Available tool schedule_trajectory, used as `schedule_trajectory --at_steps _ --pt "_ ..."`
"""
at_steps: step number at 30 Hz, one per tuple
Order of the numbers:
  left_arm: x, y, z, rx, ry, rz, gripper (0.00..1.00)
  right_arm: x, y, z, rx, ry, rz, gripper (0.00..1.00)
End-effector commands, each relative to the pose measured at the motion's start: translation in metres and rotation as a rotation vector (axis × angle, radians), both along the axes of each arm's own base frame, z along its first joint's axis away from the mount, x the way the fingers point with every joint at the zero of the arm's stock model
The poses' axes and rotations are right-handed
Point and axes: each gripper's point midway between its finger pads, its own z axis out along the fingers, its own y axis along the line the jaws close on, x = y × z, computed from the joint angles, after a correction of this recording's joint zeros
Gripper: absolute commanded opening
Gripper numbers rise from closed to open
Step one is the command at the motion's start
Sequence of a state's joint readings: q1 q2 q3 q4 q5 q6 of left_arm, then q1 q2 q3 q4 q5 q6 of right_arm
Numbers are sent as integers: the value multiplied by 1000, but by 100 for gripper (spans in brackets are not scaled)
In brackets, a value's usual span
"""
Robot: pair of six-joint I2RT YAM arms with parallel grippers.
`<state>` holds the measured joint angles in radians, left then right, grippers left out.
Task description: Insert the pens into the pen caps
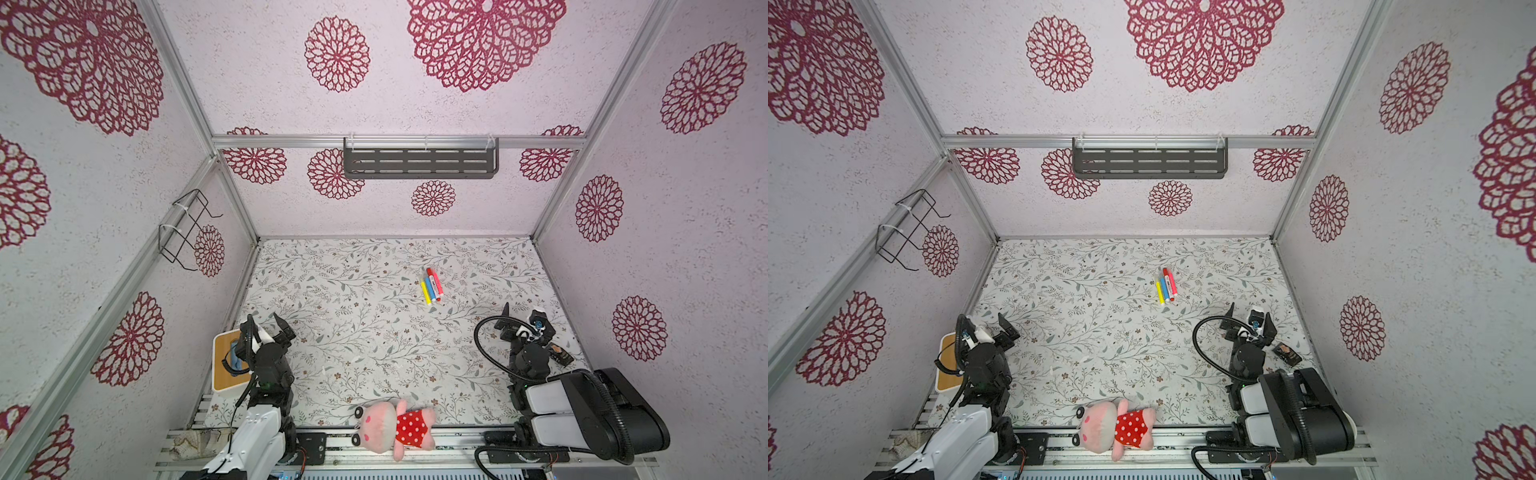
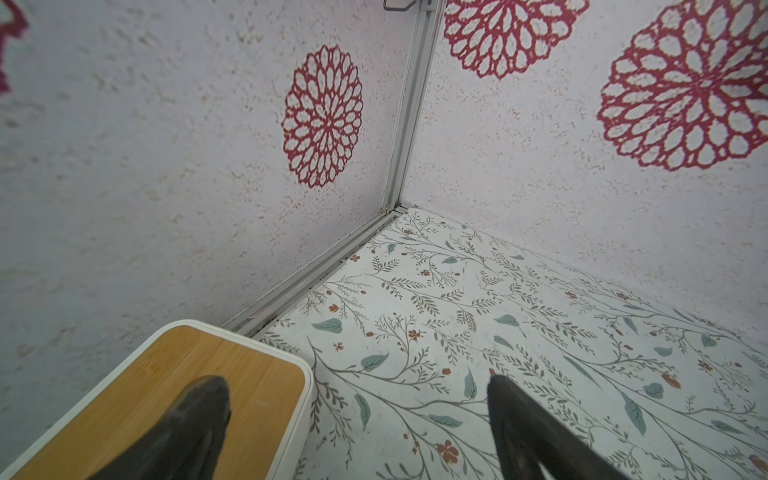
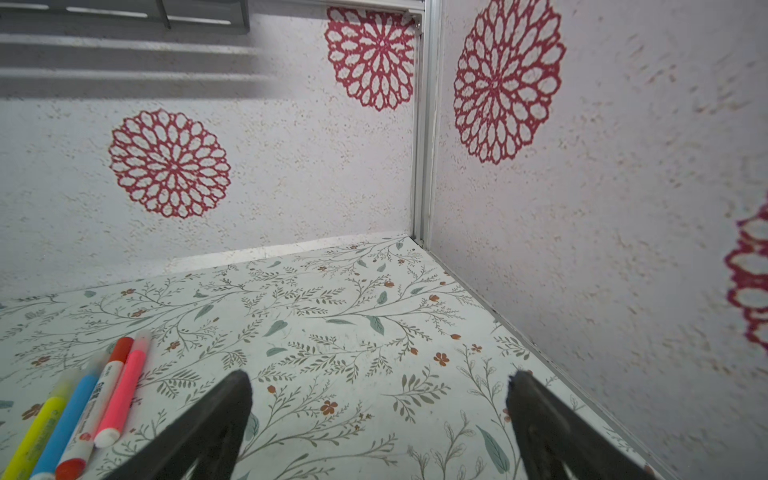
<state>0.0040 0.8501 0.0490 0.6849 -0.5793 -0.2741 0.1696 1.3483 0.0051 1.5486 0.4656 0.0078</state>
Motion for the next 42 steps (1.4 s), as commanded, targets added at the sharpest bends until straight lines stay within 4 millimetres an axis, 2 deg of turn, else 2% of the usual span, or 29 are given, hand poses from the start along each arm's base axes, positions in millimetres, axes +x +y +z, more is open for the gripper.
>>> schedule_trajectory --at_steps 1,4,8,9,14,18,22,24,29,32,34,36,37,42 --pt "6 -1 11 -3 -70 -26 99 -22 -4 -4 -14 -22 9 99" --pt "15 0 10 -3 -58 -42 99 -8 -6 -11 -31 15 1 99" --pt "20 4 9 -17 -81 -51 99 19 12 -32 -90 98 83 99" --pt "21 5 9 -23 -88 -55 99 24 15 -31 -109 101 91 99" --pt "29 8 10 -19 -102 -63 99 22 13 -32 -100 101 81 99" --pt "48 3 7 23 -83 -120 99 24 10 -31 -99 103 63 99" --pt "63 1 -15 32 -71 -169 99 34 13 -36 -100 142 72 99" --pt "81 -5 -16 58 -47 -229 99 38 12 -38 -98 160 68 99" --pt "87 -21 -17 73 -24 -327 99 54 6 -44 -64 220 59 99" --pt "104 -30 -21 66 38 -399 99 67 -5 -56 6 291 77 99" --pt "119 -34 -29 40 128 -444 99 67 -5 -55 12 286 83 99" --pt "134 -29 -36 16 199 -445 99 67 -6 -55 12 286 82 99" --pt "132 -22 -35 -6 183 -425 99 67 -6 -55 12 287 82 99" --pt "132 -23 -36 -11 186 -426 99 67 -6 -55 13 287 84 99"
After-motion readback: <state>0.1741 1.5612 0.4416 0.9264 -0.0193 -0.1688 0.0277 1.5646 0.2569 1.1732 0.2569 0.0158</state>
